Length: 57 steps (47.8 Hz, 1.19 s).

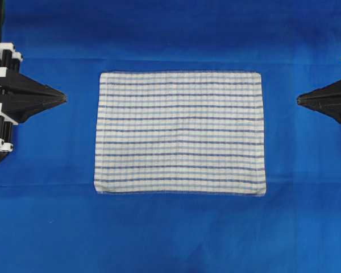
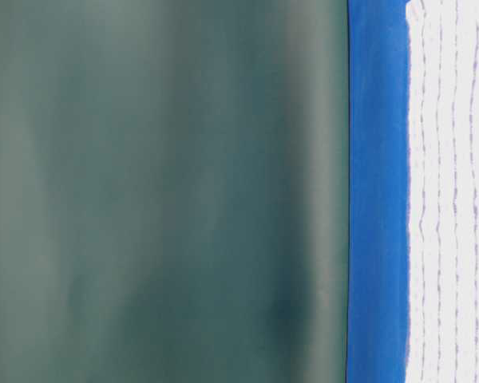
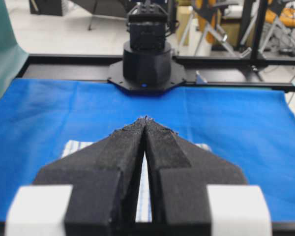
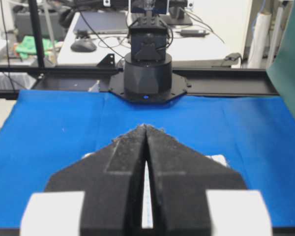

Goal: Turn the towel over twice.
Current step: 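Move both grippers toward the far corners of the striped towel, then grasp the towel's far left and right corners with both grippers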

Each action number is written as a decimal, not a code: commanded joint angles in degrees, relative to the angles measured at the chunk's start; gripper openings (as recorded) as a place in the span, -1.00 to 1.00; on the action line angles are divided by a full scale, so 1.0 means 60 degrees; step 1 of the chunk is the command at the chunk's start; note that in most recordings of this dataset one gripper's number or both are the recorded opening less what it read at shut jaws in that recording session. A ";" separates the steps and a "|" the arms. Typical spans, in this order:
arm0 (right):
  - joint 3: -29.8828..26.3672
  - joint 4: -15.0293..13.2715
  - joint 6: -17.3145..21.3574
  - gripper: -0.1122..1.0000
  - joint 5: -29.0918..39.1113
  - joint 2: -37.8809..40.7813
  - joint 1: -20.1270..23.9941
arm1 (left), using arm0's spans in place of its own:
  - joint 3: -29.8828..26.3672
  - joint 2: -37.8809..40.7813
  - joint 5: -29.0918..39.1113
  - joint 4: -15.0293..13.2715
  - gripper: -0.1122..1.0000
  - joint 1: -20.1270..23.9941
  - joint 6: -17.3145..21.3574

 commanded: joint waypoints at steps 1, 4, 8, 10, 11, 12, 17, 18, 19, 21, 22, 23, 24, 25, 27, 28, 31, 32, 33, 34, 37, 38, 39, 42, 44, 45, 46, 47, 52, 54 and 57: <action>-0.0293 0.0000 0.0000 -0.80 -0.0044 0.0073 -0.0190 | -0.0059 0.0103 -0.0044 -0.0117 -0.80 0.0015 0.0117; -0.0381 0.0015 0.0015 -0.80 0.0161 0.0117 -0.0337 | -0.0073 0.0088 -0.0029 -0.0132 -0.80 0.0059 0.0161; -0.0542 0.0015 0.0073 -0.80 0.0703 0.0264 -0.0703 | -0.0059 0.0103 -0.0029 -0.0132 -0.80 0.0161 0.0264; -0.0601 0.0015 0.0088 -0.80 0.0923 0.0366 -0.0894 | -0.0044 0.0117 -0.0015 -0.0132 -0.80 0.0264 0.0322; -0.0630 0.0015 0.0088 -0.80 0.1011 0.0410 -0.0981 | -0.0044 0.0132 0.0000 -0.0132 -0.80 0.0322 0.0337; -0.0659 0.0029 0.0088 -0.80 0.1084 0.0483 -0.1069 | -0.0029 0.0146 0.0015 -0.0132 -0.80 0.0366 0.0366; -0.0776 0.0073 0.0103 -0.80 0.1377 0.0894 -0.1597 | 0.0000 0.0293 0.0293 -0.0132 -0.80 0.0747 0.0527; -0.0791 0.0103 0.0103 -0.80 0.1406 0.0981 -0.1685 | 0.0000 0.0337 0.0322 -0.0132 -0.80 0.0835 0.0542; -0.0806 0.0132 0.0117 -0.80 0.1421 0.1069 -0.1787 | 0.0015 0.0396 0.0352 -0.0132 -0.80 0.0938 0.0542; -0.0820 0.0161 0.0146 -0.79 0.1450 0.1260 -0.1963 | 0.0029 0.0542 0.0381 -0.0132 -0.80 0.1128 0.0542; -0.0835 0.0161 0.0176 -0.79 0.1450 0.1362 -0.2051 | 0.0044 0.0615 0.0396 -0.0132 -0.80 0.1216 0.0542; -0.0850 0.0161 0.0205 -0.79 0.1450 0.1450 -0.2139 | 0.0044 0.0703 0.0396 -0.0132 -0.80 0.1318 0.0542; -0.0850 0.0161 0.0234 -0.79 0.1465 0.1553 -0.2227 | 0.0059 0.0835 0.0410 -0.0132 -0.80 0.1465 0.0542; -0.0850 0.0176 0.0278 -0.79 0.1479 0.1641 -0.2329 | 0.0059 0.0923 0.0410 -0.0132 -0.80 0.1553 0.0542; -0.0850 0.0176 0.0352 -0.79 0.1479 0.1860 -0.2505 | 0.0059 0.1113 0.0410 -0.0146 -0.80 0.1743 0.0542; -0.0864 0.0161 0.0410 -0.79 0.1494 0.2021 -0.2637 | 0.0059 0.1201 0.0410 -0.0132 -0.80 0.1846 0.0542; -0.0879 0.0176 0.0542 -0.79 0.1582 0.2417 -0.2944 | 0.0059 0.1523 0.0410 -0.0146 -0.80 0.2168 0.0513; -0.0894 0.0161 0.0571 -0.79 0.1611 0.2549 -0.3032 | 0.0073 0.1626 0.0410 -0.0146 -0.80 0.2256 0.0527; -0.0908 0.0176 0.0601 -0.79 0.1655 0.2695 -0.3120 | 0.0088 0.1729 0.0410 -0.0146 -0.80 0.2358 0.0527; -0.0938 0.0176 0.0645 -0.78 0.1699 0.2842 -0.3208 | 0.0103 0.1919 0.0410 -0.0146 -0.80 0.2520 0.0527; -0.1040 0.0176 0.0688 -0.77 0.1846 0.3340 -0.3428 | 0.0132 0.2300 0.0381 -0.0132 -0.79 0.2827 0.0513; -0.1113 0.0176 0.0688 -0.77 0.1934 0.3618 -0.3530 | 0.0146 0.2446 0.0366 -0.0132 -0.79 0.2900 0.0513; -0.1157 0.0161 0.0688 -0.75 0.1992 0.3794 -0.3604 | 0.0146 0.2578 0.0352 -0.0146 -0.79 0.2974 0.0498; -0.1274 0.0161 0.0688 -0.44 0.2183 0.4321 -0.3779 | 0.0146 0.3018 0.0337 -0.0132 -0.78 0.3120 0.0498; -0.1348 0.0176 0.0688 -0.22 0.2256 0.4658 -0.3882 | 0.0117 0.3325 0.0308 -0.0146 -0.74 0.3179 0.0498; -0.1377 0.0161 0.0688 -0.11 0.2271 0.4819 -0.3926 | 0.0103 0.3560 0.0249 -0.0146 -0.70 0.3223 0.0498; -0.1421 0.0161 0.0688 -0.01 0.2285 0.4980 -0.3970 | 0.0088 0.3721 0.0205 -0.0146 -0.65 0.3237 0.0498; -0.1436 0.0146 0.0688 0.09 0.2300 0.5127 -0.4014 | 0.0088 0.3853 0.0146 -0.0132 -0.59 0.3252 0.0498; -0.1582 0.0117 0.0688 0.28 0.2300 0.5801 -0.4189 | 0.0073 0.4658 -0.0264 -0.0146 -0.16 0.3398 0.0498; -0.1611 0.0117 0.0688 0.25 0.2285 0.6006 -0.4233 | 0.0073 0.5083 -0.0498 -0.0161 0.02 0.3530 0.0498; -0.1641 0.0132 0.0688 0.22 0.2285 0.6299 -0.4321 | 0.0059 0.5581 -0.0820 -0.0161 0.34 0.3691 0.0498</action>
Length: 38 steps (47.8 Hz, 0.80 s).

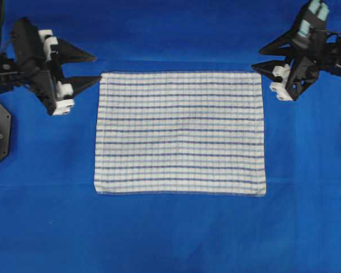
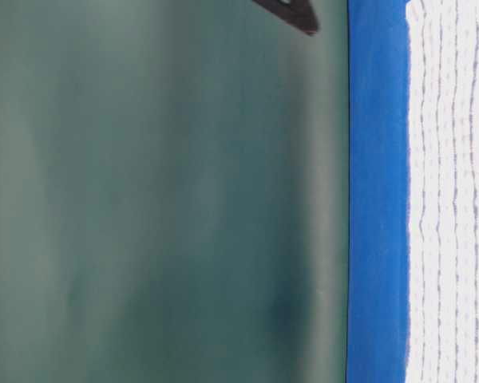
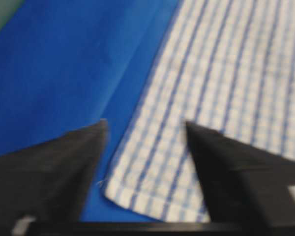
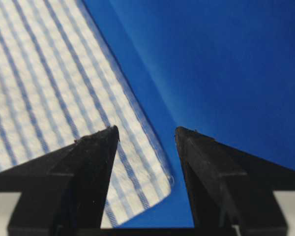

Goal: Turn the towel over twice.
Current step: 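Grasp the towel's far left and right corners with both grippers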

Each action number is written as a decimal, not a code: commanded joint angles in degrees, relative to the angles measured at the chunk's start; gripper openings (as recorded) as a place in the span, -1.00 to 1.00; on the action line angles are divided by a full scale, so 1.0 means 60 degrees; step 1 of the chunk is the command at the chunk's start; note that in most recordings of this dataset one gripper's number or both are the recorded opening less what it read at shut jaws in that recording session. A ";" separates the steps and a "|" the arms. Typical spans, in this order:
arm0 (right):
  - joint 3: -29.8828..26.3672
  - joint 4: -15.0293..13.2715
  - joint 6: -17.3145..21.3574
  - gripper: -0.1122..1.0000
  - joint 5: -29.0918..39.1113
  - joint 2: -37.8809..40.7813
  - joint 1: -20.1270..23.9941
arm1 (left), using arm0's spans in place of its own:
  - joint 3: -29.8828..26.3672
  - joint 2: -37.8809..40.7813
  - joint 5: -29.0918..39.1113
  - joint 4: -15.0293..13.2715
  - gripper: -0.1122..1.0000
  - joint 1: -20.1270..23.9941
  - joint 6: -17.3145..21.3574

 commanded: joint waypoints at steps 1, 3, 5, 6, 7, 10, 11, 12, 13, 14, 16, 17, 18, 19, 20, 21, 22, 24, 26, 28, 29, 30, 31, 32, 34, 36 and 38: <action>-0.0234 -0.0015 0.0000 0.22 -0.0044 0.0322 -0.0146 | -0.0161 0.0630 -0.0498 -0.0029 0.44 0.0234 -0.0015; -0.0249 0.0000 0.0000 0.22 -0.0044 0.0483 -0.0190 | -0.0190 0.0952 -0.0732 -0.0029 0.58 0.0322 -0.0015; -0.0234 -0.0015 0.0000 0.22 -0.0044 0.0659 -0.0249 | -0.0220 0.1362 -0.0996 -0.0029 0.66 0.0425 -0.0015; -0.0234 -0.0015 0.0000 0.22 -0.0059 0.0776 -0.0293 | -0.0234 0.1523 -0.1099 -0.0015 0.67 0.0483 -0.0015; -0.0234 -0.0015 0.0000 0.22 -0.0059 0.0879 -0.0308 | -0.0249 0.1685 -0.1187 -0.0029 0.67 0.0513 -0.0015; -0.0234 -0.0015 0.0000 0.22 -0.0059 0.1143 -0.0396 | -0.0308 0.2197 -0.1436 -0.0029 0.64 0.0645 -0.0015; -0.0234 0.0000 0.0000 0.22 -0.0073 0.1230 -0.0410 | -0.0322 0.2329 -0.1494 -0.0029 0.63 0.0674 -0.0015; -0.0234 -0.0015 0.0000 0.22 -0.0088 0.1318 -0.0425 | -0.0337 0.2461 -0.1538 -0.0029 0.63 0.0703 -0.0015; -0.0220 0.0000 0.0000 0.22 -0.0117 0.1450 -0.0454 | -0.0352 0.2578 -0.1567 -0.0029 0.62 0.0732 -0.0015; -0.0220 0.0000 0.0000 0.22 -0.0161 0.1538 -0.0469 | -0.0381 0.2681 -0.1597 -0.0029 0.62 0.0762 -0.0015; -0.0205 0.0000 0.0000 0.22 -0.0264 0.1699 -0.0498 | -0.0410 0.2900 -0.1670 -0.0029 0.62 0.0806 -0.0015; -0.0205 0.0000 0.0000 0.22 -0.0322 0.1787 -0.0513 | -0.0425 0.2988 -0.1699 -0.0029 0.62 0.0835 -0.0015; -0.0205 0.0000 0.0000 0.22 -0.0381 0.1860 -0.0513 | -0.0439 0.3091 -0.1729 -0.0029 0.62 0.0879 -0.0015; -0.0205 0.0000 0.0000 0.22 -0.0439 0.1919 -0.0527 | -0.0469 0.3237 -0.1787 -0.0029 0.62 0.0923 -0.0015; -0.0205 0.0000 0.0000 0.22 -0.0483 0.1978 -0.0542 | -0.0469 0.3311 -0.1831 -0.0029 0.61 0.0952 -0.0015; -0.0220 0.0000 0.0000 0.22 -0.0542 0.2051 -0.0542 | -0.0469 0.3413 -0.1860 -0.0029 0.61 0.0996 -0.0015; -0.0220 0.0000 0.0000 0.22 -0.0586 0.2109 -0.0542 | -0.0483 0.3501 -0.1904 -0.0029 0.61 0.1025 -0.0015; -0.0234 0.0000 0.0000 0.22 -0.0659 0.2212 -0.0557 | -0.0483 0.3677 -0.1978 -0.0029 0.61 0.1113 -0.0015; -0.0249 0.0000 0.0000 0.22 -0.0688 0.2344 -0.0557 | -0.0483 0.3838 -0.2065 -0.0029 0.60 0.1157 -0.0015; -0.0249 0.0015 0.0000 0.22 -0.0703 0.2417 -0.0571 | -0.0483 0.3999 -0.2124 -0.0029 0.60 0.1216 -0.0015; -0.0249 0.0029 0.0000 0.22 -0.0703 0.2461 -0.0571 | -0.0498 0.4072 -0.2153 -0.0029 0.60 0.1245 0.0000; -0.0249 0.0029 0.0000 0.22 -0.0703 0.2505 -0.0571 | -0.0513 0.4146 -0.2168 -0.0029 0.60 0.1274 -0.0015; -0.0249 0.0029 0.0015 0.22 -0.0718 0.2534 -0.0571 | -0.0527 0.4219 -0.2168 -0.0029 0.60 0.1304 -0.0015; -0.0234 0.0029 0.0015 0.22 -0.0732 0.2563 -0.0571 | -0.0542 0.4277 -0.2168 -0.0029 0.60 0.1318 -0.0015; -0.0220 0.0029 0.0015 0.22 -0.0776 0.2622 -0.0571 | -0.0586 0.4424 -0.2183 -0.0029 0.59 0.1362 0.0000; -0.0205 0.0044 0.0029 0.22 -0.0806 0.2666 -0.0571 | -0.0645 0.4526 -0.2183 -0.0029 0.56 0.1377 -0.0015; -0.0205 0.0029 0.0029 0.21 -0.0835 0.2695 -0.0571 | -0.0688 0.4629 -0.2168 -0.0029 0.52 0.1377 -0.0015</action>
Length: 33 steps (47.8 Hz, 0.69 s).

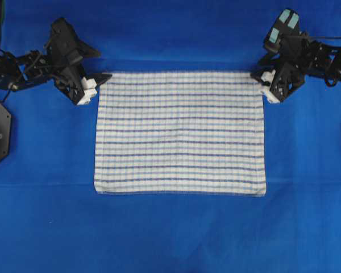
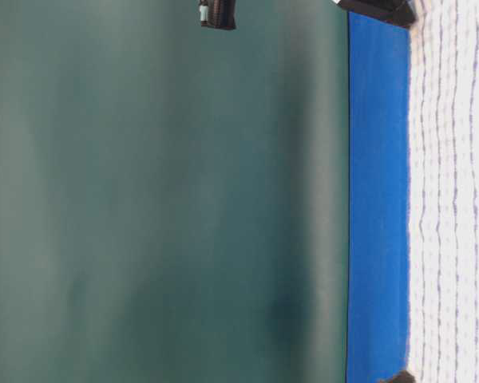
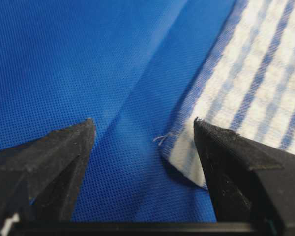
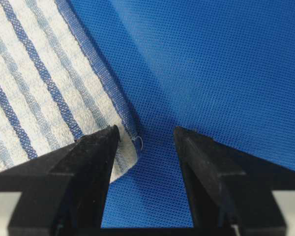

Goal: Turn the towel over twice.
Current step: 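Grasp the towel's far left and right corners with both grippers, then lift the far edge and pull it up and away, raising the towel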

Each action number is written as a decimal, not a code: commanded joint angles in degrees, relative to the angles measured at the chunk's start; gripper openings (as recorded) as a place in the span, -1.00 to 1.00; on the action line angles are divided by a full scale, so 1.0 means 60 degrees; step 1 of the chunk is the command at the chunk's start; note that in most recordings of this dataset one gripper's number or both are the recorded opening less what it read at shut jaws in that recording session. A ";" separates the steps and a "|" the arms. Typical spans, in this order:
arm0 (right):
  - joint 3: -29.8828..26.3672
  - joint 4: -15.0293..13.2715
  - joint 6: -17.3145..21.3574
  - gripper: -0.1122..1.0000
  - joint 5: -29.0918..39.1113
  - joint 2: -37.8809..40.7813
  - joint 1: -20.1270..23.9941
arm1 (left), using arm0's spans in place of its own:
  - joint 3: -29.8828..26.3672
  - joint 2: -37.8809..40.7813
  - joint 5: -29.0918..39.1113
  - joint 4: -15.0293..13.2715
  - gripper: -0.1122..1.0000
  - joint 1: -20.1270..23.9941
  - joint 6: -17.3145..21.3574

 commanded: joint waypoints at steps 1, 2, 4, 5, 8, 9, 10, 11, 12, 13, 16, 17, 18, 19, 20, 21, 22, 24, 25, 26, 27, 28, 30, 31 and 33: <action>-0.0117 0.0015 0.0015 0.21 -0.0132 -0.0015 -0.0029 | -0.0176 0.0103 -0.0103 -0.0029 0.49 0.0044 0.0000; -0.0117 0.0029 0.0015 0.21 -0.0132 -0.0015 -0.0015 | -0.0205 0.0146 -0.0088 -0.0029 0.46 0.0029 0.0000; -0.0117 0.0029 0.0015 0.21 -0.0132 0.0000 -0.0029 | -0.0234 0.0249 -0.0059 -0.0029 0.37 0.0029 0.0015; -0.0103 0.0029 0.0015 0.21 -0.0132 0.0000 -0.0029 | -0.0249 0.0308 -0.0044 -0.0029 0.32 0.0029 0.0029; -0.0103 0.0029 0.0015 0.19 -0.0132 0.0000 -0.0029 | -0.0264 0.0454 0.0000 -0.0029 0.11 0.0029 0.0044; -0.0103 0.0029 0.0015 0.17 -0.0117 0.0000 -0.0029 | -0.0264 0.0498 0.0029 -0.0029 0.04 0.0029 0.0044; -0.0103 0.0029 0.0015 0.15 -0.0103 0.0000 -0.0029 | -0.0264 0.0527 0.0059 -0.0029 -0.02 0.0029 0.0044; -0.0103 0.0029 0.0015 0.12 -0.0103 0.0000 -0.0029 | -0.0264 0.0557 0.0088 -0.0029 -0.07 0.0015 0.0044; -0.0103 0.0000 0.0015 0.08 -0.0103 0.0000 -0.0029 | -0.0278 0.0601 0.0132 -0.0029 -0.12 0.0000 0.0044; -0.0103 -0.0015 0.0015 0.01 -0.0103 0.0000 -0.0029 | -0.0264 0.0615 0.0176 -0.0029 -0.18 -0.0029 0.0044; -0.0088 -0.0029 0.0000 -0.28 -0.0132 0.0000 -0.0029 | -0.0264 0.0659 0.0293 -0.0029 -0.39 -0.0117 0.0059; -0.0088 -0.0029 0.0000 -0.38 -0.0132 0.0000 -0.0029 | -0.0264 0.0659 0.0381 -0.0029 -0.46 -0.0161 0.0059; -0.0088 -0.0029 -0.0015 -0.50 -0.0132 -0.0015 -0.0029 | -0.0264 0.0659 0.0439 -0.0029 -0.53 -0.0205 0.0059; -0.0103 -0.0029 -0.0015 -0.60 -0.0132 0.0000 -0.0029 | -0.0264 0.0659 0.0498 -0.0029 -0.59 -0.0234 0.0059; -0.0103 -0.0029 0.0000 -0.67 -0.0132 0.0000 -0.0029 | -0.0278 0.0659 0.0557 -0.0029 -0.66 -0.0264 0.0059; -0.0117 -0.0029 0.0000 -0.71 -0.0132 -0.0015 -0.0029 | -0.0278 0.0659 0.0615 -0.0029 -0.70 -0.0308 0.0059; -0.0117 -0.0029 0.0000 -0.70 -0.0132 -0.0015 -0.0029 | -0.0293 0.0659 0.0674 -0.0029 -0.73 -0.0337 0.0059; -0.0132 -0.0029 0.0000 -0.70 -0.0146 -0.0015 -0.0029 | -0.0308 0.0645 0.0762 -0.0029 -0.73 -0.0396 0.0059; -0.0132 -0.0015 0.0000 -0.70 -0.0176 0.0000 -0.0029 | -0.0308 0.0645 0.0806 -0.0029 -0.73 -0.0439 0.0059; -0.0146 -0.0015 0.0000 -0.70 -0.0190 0.0000 -0.0029 | -0.0308 0.0645 0.0835 -0.0029 -0.73 -0.0454 0.0059; -0.0146 -0.0015 0.0000 -0.70 -0.0205 -0.0015 -0.0044 | -0.0322 0.0645 0.0850 -0.0029 -0.73 -0.0469 0.0059; -0.0146 0.0000 0.0000 -0.70 -0.0234 -0.0015 -0.0044 | -0.0322 0.0645 0.0879 -0.0029 -0.73 -0.0469 0.0059; -0.0146 0.0015 0.0015 -0.70 -0.0293 -0.0015 -0.0073 | -0.0322 0.0615 0.0908 -0.0029 -0.73 -0.0469 0.0073; -0.0146 0.0029 0.0015 -0.70 -0.0322 -0.0059 -0.0117 | -0.0322 0.0571 0.0938 -0.0029 -0.73 -0.0454 0.0073; -0.0146 0.0029 0.0015 -0.70 -0.0352 -0.0073 -0.0176 | -0.0337 0.0498 0.0981 -0.0029 -0.73 -0.0425 0.0073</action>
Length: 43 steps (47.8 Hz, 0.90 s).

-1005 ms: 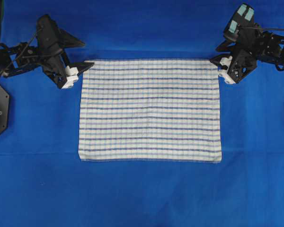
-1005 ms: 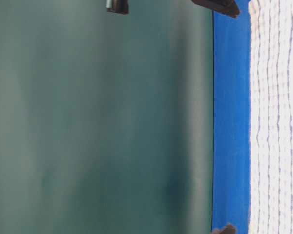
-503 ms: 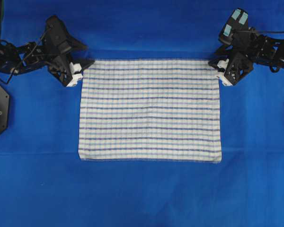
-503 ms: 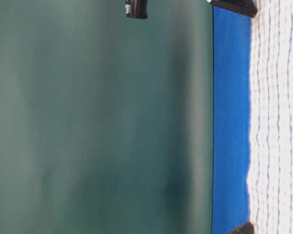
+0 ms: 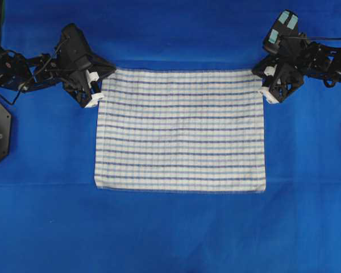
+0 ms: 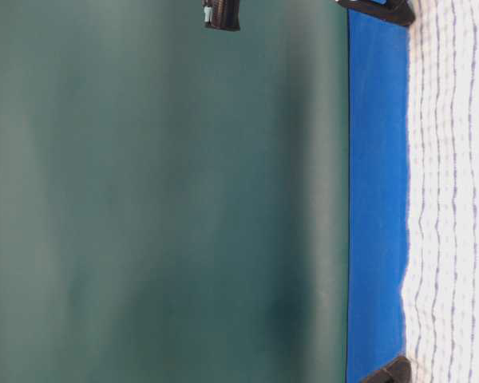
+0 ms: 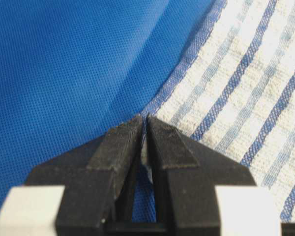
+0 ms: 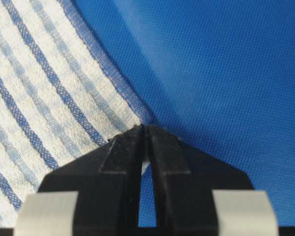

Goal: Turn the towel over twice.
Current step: 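Lift the far edge and pull it up and away, raising the towel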

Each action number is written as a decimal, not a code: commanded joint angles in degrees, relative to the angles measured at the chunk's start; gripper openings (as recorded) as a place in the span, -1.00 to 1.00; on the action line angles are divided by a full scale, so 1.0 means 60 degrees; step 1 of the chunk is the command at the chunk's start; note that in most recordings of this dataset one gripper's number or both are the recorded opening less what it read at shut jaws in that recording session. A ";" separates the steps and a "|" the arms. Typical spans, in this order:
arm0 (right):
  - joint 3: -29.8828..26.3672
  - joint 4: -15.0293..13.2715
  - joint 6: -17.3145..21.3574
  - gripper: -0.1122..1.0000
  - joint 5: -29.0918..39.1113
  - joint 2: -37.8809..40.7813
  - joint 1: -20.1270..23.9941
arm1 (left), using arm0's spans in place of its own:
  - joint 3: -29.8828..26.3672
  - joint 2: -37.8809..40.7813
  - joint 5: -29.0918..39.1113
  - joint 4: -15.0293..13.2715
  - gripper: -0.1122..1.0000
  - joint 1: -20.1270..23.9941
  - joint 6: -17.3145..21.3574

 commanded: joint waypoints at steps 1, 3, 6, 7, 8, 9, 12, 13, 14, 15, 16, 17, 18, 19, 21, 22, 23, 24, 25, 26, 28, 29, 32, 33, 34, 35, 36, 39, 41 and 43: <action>-0.0161 0.0044 0.0000 -0.70 -0.0146 -0.0205 -0.0176 | 0.0029 -0.0073 0.0308 -0.0015 -0.73 -0.0015 0.0029; -0.0176 0.0073 0.0015 -0.70 -0.0176 -0.0278 -0.0278 | 0.0000 -0.0220 0.0439 -0.0015 -0.73 0.0088 0.0044; -0.0220 0.0103 0.0015 -0.70 -0.0146 -0.0483 -0.0454 | -0.0117 -0.0586 0.0776 -0.0015 -0.73 0.0278 0.0015; -0.0234 0.0103 0.0015 -0.70 -0.0132 -0.0571 -0.0542 | -0.0161 -0.0703 0.0908 -0.0015 -0.73 0.0322 0.0015; -0.0249 0.0117 0.0015 -0.70 -0.0103 -0.0674 -0.0615 | -0.0205 -0.0835 0.1025 -0.0015 -0.73 0.0366 0.0029; -0.0264 0.0117 0.0015 -0.70 -0.0073 -0.0776 -0.0674 | -0.0249 -0.0967 0.1172 -0.0015 -0.73 0.0425 0.0029; -0.0308 0.0117 0.0000 -0.70 0.0059 -0.1201 -0.0908 | -0.0425 -0.1421 0.1538 -0.0015 -0.73 0.0557 0.0029; -0.0322 0.0117 0.0000 -0.70 0.0103 -0.1333 -0.0967 | -0.0483 -0.1597 0.1670 -0.0015 -0.73 0.0601 0.0044; -0.0322 0.0117 0.0000 -0.70 0.0146 -0.1465 -0.1025 | -0.0557 -0.1772 0.1787 -0.0015 -0.73 0.0645 0.0044; -0.0337 0.0103 0.0000 -0.70 0.0161 -0.1597 -0.1099 | -0.0615 -0.1934 0.1904 -0.0015 -0.73 0.0688 0.0044; -0.0352 0.0103 0.0000 -0.70 0.0205 -0.1729 -0.1172 | -0.0674 -0.2109 0.2021 -0.0015 -0.73 0.0747 0.0059; -0.0352 0.0103 0.0000 -0.70 0.0220 -0.1860 -0.1230 | -0.0762 -0.2358 0.2168 -0.0015 -0.73 0.0820 0.0073; -0.0366 0.0103 0.0000 -0.70 0.0220 -0.1978 -0.1289 | -0.0806 -0.2534 0.2271 -0.0015 -0.73 0.0879 0.0073; -0.0366 0.0088 0.0000 -0.70 0.0234 -0.2124 -0.1362 | -0.0864 -0.2710 0.2329 -0.0015 -0.73 0.0937 0.0088; -0.0381 0.0088 0.0000 -0.70 0.0264 -0.2461 -0.1597 | -0.0967 -0.3018 0.2417 -0.0015 -0.73 0.1069 0.0161; -0.0381 0.0088 0.0000 -0.70 0.0293 -0.2607 -0.1699 | -0.1040 -0.3164 0.2446 -0.0015 -0.73 0.1128 0.0220; -0.0396 0.0088 -0.0015 -0.70 0.0337 -0.2754 -0.1802 | -0.1084 -0.3340 0.2476 -0.0015 -0.73 0.1201 0.0278; -0.0410 0.0073 -0.0015 -0.70 0.0381 -0.2886 -0.1890 | -0.1128 -0.3486 0.2505 0.0000 -0.73 0.1274 0.0352; -0.0439 0.0073 -0.0059 -0.70 0.0439 -0.3062 -0.1978 | -0.1172 -0.3618 0.2534 -0.0015 -0.73 0.1348 0.0454; -0.0454 0.0059 -0.0088 -0.70 0.0513 -0.3208 -0.2051 | -0.1230 -0.3750 0.2549 -0.0015 -0.73 0.1406 0.0571; -0.0513 0.0015 -0.0117 -0.70 0.0659 -0.3501 -0.2197 | -0.1304 -0.3999 0.2549 -0.0015 -0.73 0.1509 0.0835; -0.0542 -0.0015 -0.0132 -0.70 0.0732 -0.3647 -0.2271 | -0.1333 -0.4102 0.2549 -0.0015 -0.73 0.1553 0.0967; -0.0659 -0.0176 -0.0146 -0.70 0.0981 -0.4102 -0.2388 | -0.1450 -0.4395 0.2549 -0.0015 -0.73 0.1655 0.1333; -0.0718 -0.0249 -0.0146 -0.70 0.1055 -0.4248 -0.2432 | -0.1509 -0.4541 0.2549 -0.0015 -0.73 0.1685 0.1494; -0.0762 -0.0293 -0.0146 -0.70 0.1143 -0.4395 -0.2446 | -0.1553 -0.4629 0.2549 -0.0015 -0.73 0.1699 0.1523; -0.0806 -0.0337 -0.0132 -0.70 0.1216 -0.4526 -0.2461 | -0.1582 -0.4731 0.2549 -0.0015 -0.73 0.1714 0.1523; -0.0864 -0.0381 -0.0146 -0.70 0.1289 -0.4673 -0.2461 | -0.1626 -0.4819 0.2549 -0.0015 -0.73 0.1743 0.1538; -0.0996 -0.0454 -0.0146 -0.70 0.1509 -0.5083 -0.2476 | -0.1758 -0.5142 0.2549 -0.0015 -0.73 0.1787 0.1567; -0.1113 -0.0483 -0.0132 -0.70 0.1699 -0.5405 -0.2476 | -0.1846 -0.5332 0.2549 -0.0015 -0.73 0.1816 0.1582; -0.1216 -0.0483 -0.0146 -0.70 0.1831 -0.5640 -0.2476 | -0.1934 -0.5566 0.2563 -0.0015 -0.73 0.1831 0.1582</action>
